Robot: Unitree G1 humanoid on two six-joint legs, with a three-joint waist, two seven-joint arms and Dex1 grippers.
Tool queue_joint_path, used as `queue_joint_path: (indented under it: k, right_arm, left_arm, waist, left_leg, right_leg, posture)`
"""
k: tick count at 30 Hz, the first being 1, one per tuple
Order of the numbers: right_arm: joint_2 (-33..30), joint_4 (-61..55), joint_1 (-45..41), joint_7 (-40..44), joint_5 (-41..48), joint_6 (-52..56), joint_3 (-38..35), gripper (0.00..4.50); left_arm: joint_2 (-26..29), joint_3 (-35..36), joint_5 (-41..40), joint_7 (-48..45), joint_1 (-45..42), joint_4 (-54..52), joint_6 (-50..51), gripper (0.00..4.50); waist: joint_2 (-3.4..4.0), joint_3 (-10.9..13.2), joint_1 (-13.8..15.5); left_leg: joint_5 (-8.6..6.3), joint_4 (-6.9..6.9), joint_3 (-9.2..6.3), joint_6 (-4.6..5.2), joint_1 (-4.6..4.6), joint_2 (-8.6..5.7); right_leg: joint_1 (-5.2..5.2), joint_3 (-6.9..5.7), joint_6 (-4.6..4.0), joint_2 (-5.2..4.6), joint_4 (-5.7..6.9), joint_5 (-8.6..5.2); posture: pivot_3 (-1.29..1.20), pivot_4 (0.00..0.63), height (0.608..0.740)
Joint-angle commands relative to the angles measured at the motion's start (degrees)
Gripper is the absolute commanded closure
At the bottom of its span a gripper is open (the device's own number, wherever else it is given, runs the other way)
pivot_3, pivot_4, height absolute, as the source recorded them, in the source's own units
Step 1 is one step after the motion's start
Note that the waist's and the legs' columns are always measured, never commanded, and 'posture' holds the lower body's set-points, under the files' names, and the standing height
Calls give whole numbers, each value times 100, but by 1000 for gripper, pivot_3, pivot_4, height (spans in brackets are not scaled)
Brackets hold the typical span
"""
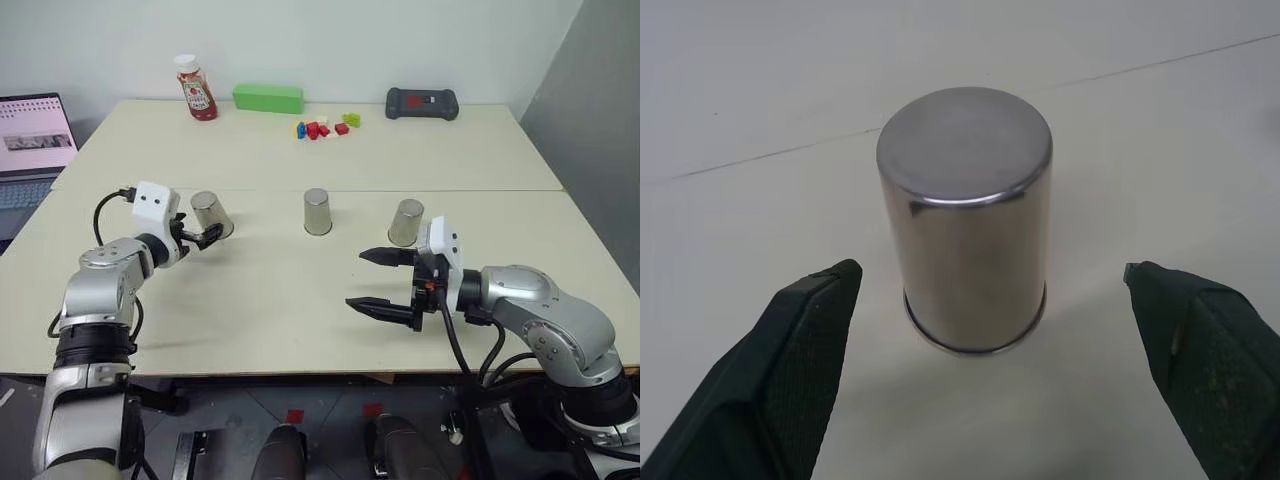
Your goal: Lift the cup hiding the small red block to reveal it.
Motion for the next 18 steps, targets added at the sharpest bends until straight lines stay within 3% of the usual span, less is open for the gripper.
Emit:
queue_joint_path:
  k: [1, 16, 18]
  right_arm:
    - [20, -266, -158, -44, 110, 43, -80, 28]
    - [76, -300, -241, -34, 131, 125, -14, 28]
    - [83, -284, -243, -24, 115, 118, 1, 0]
  left_arm:
    - [-39, -41, 196, 40, -404, 461, -361, 0]
    - [-451, -260, 657, 2, -1662, 2726, -1313, 0]
    - [-470, -275, 720, 19, -1773, 2934, -1445, 385]
  waist:
    - [0, 0, 0]
    - [-1, 0, 0]
    - [-1, 0, -2]
  left_leg:
    - [0, 1, -1, 0, 0, 0]
    - [0, 1, -4, 0, -5, -2]
    - [0, 1, -5, 0, -6, -3]
  right_leg:
    - [0, -1, 0, 0, 0, 0]
    - [0, -6, 1, 0, 0, 1]
    - [0, -6, 1, 0, 0, 1]
  posture:
    - [0, 150, 740]
    - [0, 150, 740]
    - [0, 150, 740]
